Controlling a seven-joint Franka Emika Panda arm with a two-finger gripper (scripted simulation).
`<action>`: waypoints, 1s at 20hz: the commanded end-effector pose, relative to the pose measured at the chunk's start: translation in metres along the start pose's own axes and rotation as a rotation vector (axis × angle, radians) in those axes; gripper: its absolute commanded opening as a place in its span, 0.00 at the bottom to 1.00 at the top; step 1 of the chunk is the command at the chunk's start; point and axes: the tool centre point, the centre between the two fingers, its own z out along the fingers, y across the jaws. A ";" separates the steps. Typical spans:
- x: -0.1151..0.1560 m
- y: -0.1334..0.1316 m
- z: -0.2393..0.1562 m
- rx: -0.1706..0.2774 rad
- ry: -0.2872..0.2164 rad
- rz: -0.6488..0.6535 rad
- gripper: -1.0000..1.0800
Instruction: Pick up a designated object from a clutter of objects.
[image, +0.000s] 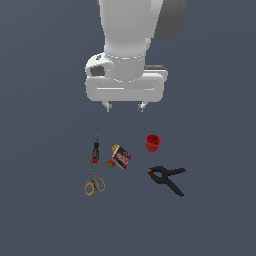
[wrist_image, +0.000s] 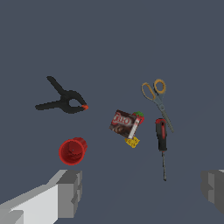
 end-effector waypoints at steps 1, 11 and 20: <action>0.000 0.000 0.000 0.000 0.000 0.000 0.96; -0.009 0.005 0.011 0.019 -0.045 0.037 0.96; 0.000 -0.002 0.020 0.012 -0.044 -0.028 0.96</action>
